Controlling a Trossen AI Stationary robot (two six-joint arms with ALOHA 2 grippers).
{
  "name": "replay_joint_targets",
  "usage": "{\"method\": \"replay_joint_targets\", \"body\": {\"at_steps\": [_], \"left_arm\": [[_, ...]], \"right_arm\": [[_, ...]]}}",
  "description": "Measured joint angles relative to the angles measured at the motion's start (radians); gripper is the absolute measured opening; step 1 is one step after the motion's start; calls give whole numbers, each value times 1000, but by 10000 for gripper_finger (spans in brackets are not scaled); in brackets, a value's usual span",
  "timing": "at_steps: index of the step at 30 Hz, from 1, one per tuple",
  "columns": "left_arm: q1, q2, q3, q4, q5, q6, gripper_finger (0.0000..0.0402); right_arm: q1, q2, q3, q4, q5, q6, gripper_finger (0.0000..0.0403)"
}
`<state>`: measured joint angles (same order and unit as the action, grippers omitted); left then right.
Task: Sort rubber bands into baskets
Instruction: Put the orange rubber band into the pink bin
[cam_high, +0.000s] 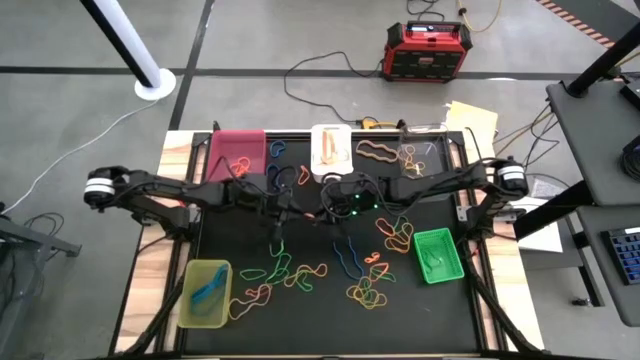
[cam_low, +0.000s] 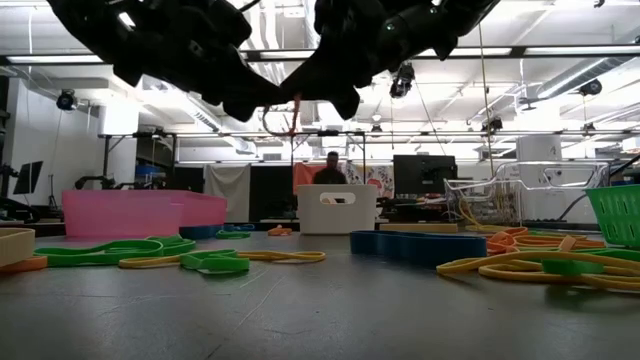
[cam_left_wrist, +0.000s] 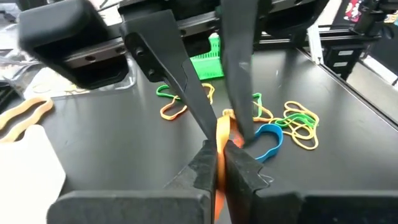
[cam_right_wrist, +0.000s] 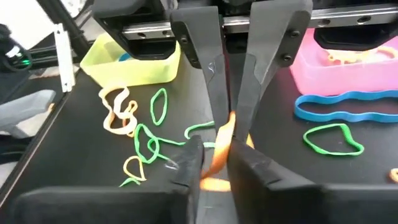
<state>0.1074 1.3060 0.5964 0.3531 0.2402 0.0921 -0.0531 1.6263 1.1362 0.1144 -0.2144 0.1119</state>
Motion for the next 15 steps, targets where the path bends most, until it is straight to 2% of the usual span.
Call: {"method": "replay_joint_targets", "body": {"at_steps": [5, 8, 11, 15], "left_arm": [[3, -39, 1, -80, -60, 3, 0], [17, -72, 28, -259, -200, 19, 0], [43, -101, 89, -465, -386, -2, 0], [102, -106, 170, -756, -599, -40, 0]], "right_arm": [[0, -36, 3, -65, 82, 1, 114], [-5, -75, 4, -141, 179, 24, 134], [-6, -111, 3, -232, 266, 57, 146], [-6, -145, 2, -280, 305, 72, 153]]}}
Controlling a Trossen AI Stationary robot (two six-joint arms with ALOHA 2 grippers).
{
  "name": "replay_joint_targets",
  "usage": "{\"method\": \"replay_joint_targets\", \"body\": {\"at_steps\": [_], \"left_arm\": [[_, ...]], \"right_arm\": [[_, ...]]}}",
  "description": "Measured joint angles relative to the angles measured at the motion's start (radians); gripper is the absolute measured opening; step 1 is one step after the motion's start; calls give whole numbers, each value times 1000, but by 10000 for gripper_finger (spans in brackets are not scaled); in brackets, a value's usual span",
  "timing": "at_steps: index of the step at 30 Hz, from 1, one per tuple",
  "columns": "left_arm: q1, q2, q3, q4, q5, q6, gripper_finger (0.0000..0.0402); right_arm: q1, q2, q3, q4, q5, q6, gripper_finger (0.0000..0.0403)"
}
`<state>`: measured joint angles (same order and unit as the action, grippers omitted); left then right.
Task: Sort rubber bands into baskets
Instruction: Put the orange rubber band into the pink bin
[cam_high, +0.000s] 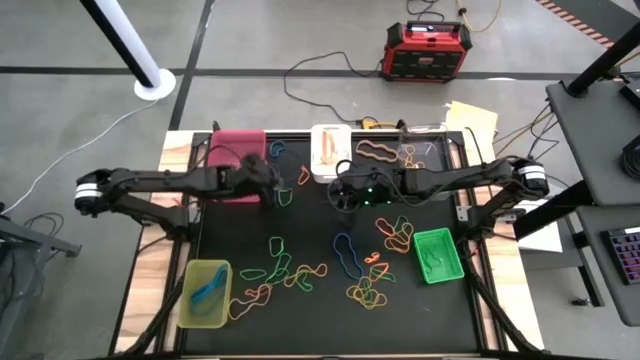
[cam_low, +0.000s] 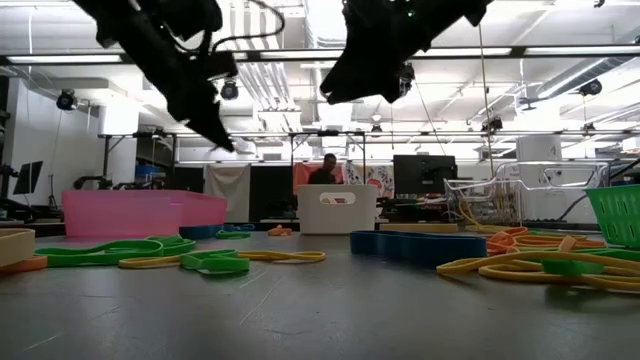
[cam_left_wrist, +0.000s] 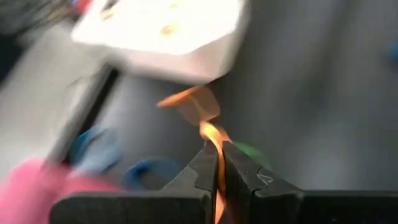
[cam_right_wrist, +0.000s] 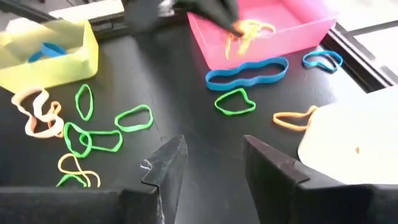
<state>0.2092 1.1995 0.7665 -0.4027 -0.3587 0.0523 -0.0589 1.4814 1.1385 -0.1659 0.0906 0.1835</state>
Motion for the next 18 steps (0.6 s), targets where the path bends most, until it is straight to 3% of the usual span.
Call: {"method": "replay_joint_targets", "body": {"at_steps": [3, 6, 13, 18], "left_arm": [[79, 3, 43, -157, -103, -23, 0], [178, 6, 71, -244, -114, -52, 0], [394, 11, 71, -278, -115, -71, 0], [453, 11, 70, -280, -114, -73, 27]], "right_arm": [[0, -4, -1, -2, 0, 0, 150], [1, 5, -3, -1, 0, 1, 146], [2, 19, -21, -7, 0, 25, 148], [2, 21, -32, -12, 0, 33, 159]]}}
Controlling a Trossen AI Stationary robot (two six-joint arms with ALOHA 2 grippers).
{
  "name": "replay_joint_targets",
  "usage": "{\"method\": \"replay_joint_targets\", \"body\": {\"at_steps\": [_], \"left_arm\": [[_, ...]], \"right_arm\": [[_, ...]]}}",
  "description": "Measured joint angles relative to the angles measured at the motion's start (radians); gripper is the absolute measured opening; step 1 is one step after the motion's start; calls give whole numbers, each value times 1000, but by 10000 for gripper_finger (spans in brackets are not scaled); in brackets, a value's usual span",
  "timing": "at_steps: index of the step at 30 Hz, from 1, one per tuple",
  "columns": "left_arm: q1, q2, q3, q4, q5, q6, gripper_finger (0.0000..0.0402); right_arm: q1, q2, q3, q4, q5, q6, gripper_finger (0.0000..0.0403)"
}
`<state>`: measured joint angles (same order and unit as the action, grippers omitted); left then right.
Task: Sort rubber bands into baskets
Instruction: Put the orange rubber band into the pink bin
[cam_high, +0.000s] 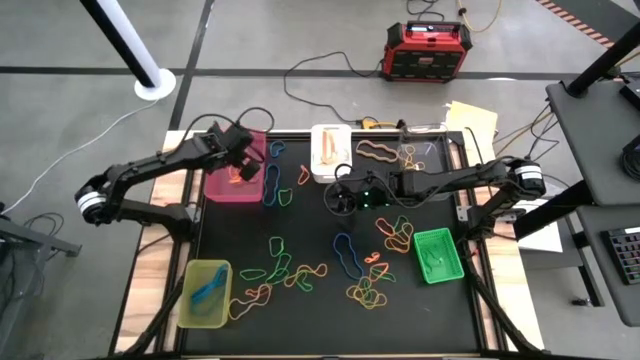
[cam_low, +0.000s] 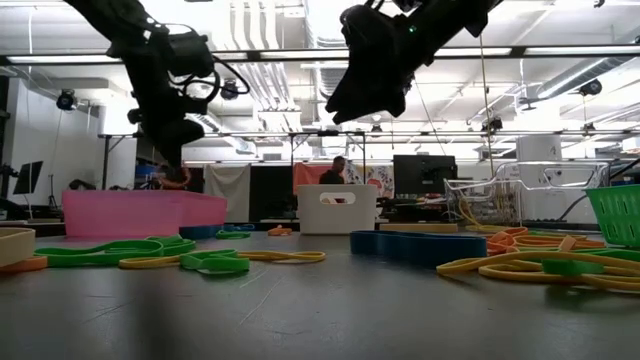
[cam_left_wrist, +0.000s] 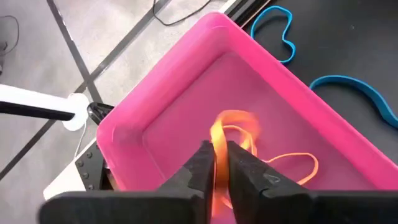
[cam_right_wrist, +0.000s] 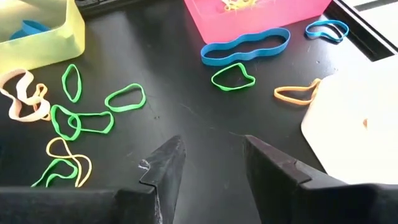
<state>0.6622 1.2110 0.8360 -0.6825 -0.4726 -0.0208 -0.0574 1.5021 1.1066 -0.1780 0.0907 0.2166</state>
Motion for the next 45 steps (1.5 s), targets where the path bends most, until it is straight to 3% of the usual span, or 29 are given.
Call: {"method": "replay_joint_targets", "body": {"at_steps": [10, 13, 18, 23, 26, 30, 36, 45], "left_arm": [[0, 0, 0, -4, -35, -69, 153], [-10, -1, 0, -10, 37, -97, 171], [-87, -1, -1, 33, 212, -100, 174], [-224, -1, -1, 108, 230, -90, 165], [-311, -2, -1, 164, 229, -73, 162], [-416, -2, -1, 236, 230, -46, 160], [-507, -2, -1, 307, 230, -40, 160], [-533, -2, -1, 325, 229, -40, 160]], "right_arm": [[1, 0, -3, -36, -2, 30, 168], [6, 0, -3, -103, -20, 54, 164], [41, 2, -3, -247, -22, 94, 155], [87, 4, -6, -407, -59, 154, 148], [140, 4, -10, -486, -146, 98, 143], [233, 6, -29, -557, -166, 48, 134], [295, 6, -61, -543, -129, 105, 127], [299, 6, -195, -417, -106, 132, 130]]}}
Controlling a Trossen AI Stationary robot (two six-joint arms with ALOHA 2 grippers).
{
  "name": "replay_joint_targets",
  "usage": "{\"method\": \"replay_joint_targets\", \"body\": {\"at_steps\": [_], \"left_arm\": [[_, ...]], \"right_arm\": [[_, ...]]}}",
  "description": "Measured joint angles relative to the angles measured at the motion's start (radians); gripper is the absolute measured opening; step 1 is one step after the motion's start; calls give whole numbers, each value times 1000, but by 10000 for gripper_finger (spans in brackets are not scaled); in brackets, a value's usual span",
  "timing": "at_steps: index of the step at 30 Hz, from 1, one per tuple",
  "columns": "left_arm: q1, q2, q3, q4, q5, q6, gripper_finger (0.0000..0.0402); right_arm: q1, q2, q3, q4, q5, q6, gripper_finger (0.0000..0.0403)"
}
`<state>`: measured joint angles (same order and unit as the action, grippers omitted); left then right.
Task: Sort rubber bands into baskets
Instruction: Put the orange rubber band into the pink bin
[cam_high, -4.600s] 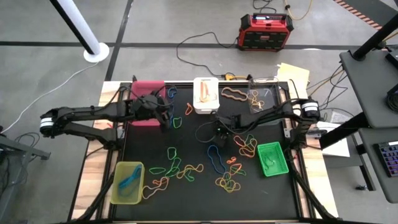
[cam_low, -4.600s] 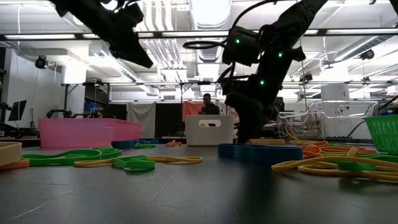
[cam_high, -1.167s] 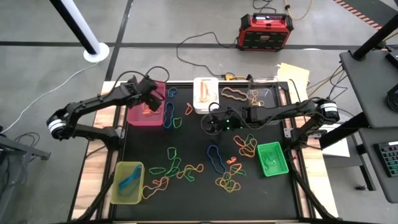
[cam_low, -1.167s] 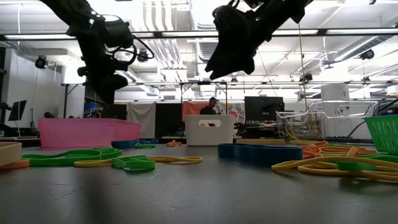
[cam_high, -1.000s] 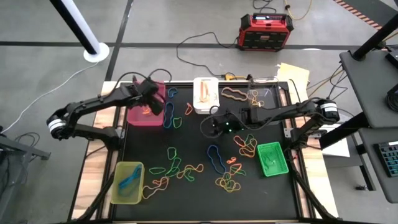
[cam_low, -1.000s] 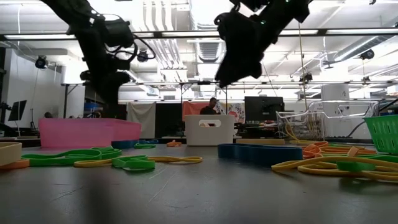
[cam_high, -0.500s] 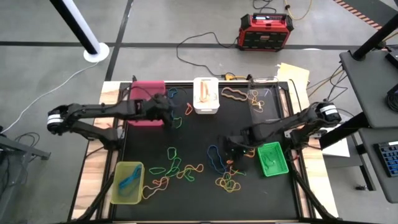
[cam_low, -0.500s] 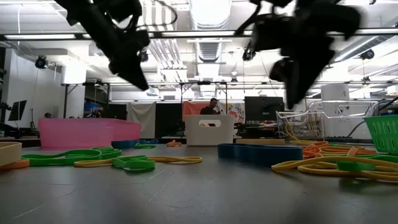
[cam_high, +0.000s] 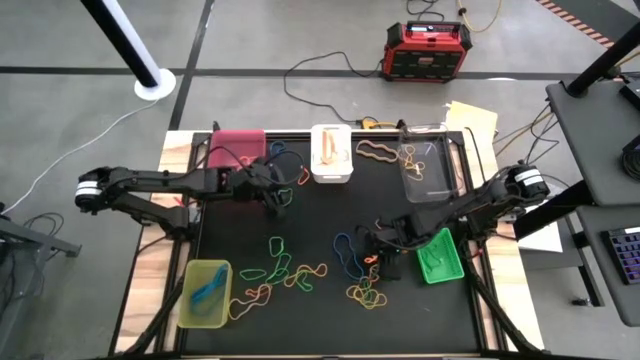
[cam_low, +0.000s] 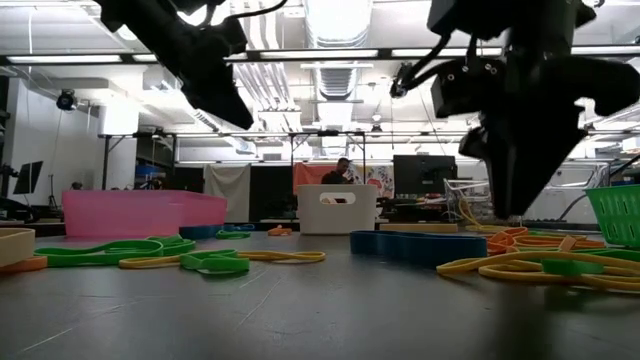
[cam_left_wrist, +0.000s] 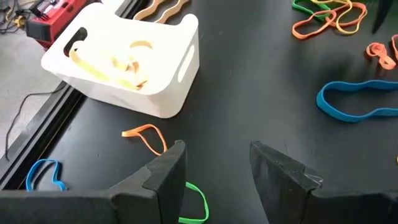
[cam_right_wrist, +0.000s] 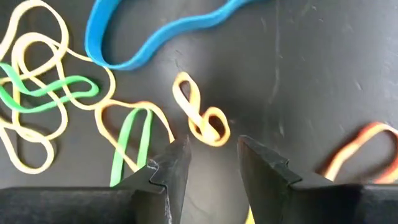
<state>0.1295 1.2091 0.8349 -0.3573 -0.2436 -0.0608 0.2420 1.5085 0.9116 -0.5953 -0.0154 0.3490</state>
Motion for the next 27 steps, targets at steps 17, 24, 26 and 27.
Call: {"method": "replay_joint_targets", "body": {"at_steps": [17, 24, 26, 27], "left_arm": [[0, 26, 0, 35, -1, 0, 160], [0, 56, 0, 55, -1, 0, 160], [0, 61, 0, 56, -1, 0, 160], [0, 62, 0, 62, -1, 0, 160]], "right_arm": [[0, 6, -127, 212, 30, 46, 85], [0, 7, -127, 213, 54, 41, 16], [0, 7, -127, 212, 64, 42, 12], [0, 7, -127, 212, 73, 40, 11]]}}
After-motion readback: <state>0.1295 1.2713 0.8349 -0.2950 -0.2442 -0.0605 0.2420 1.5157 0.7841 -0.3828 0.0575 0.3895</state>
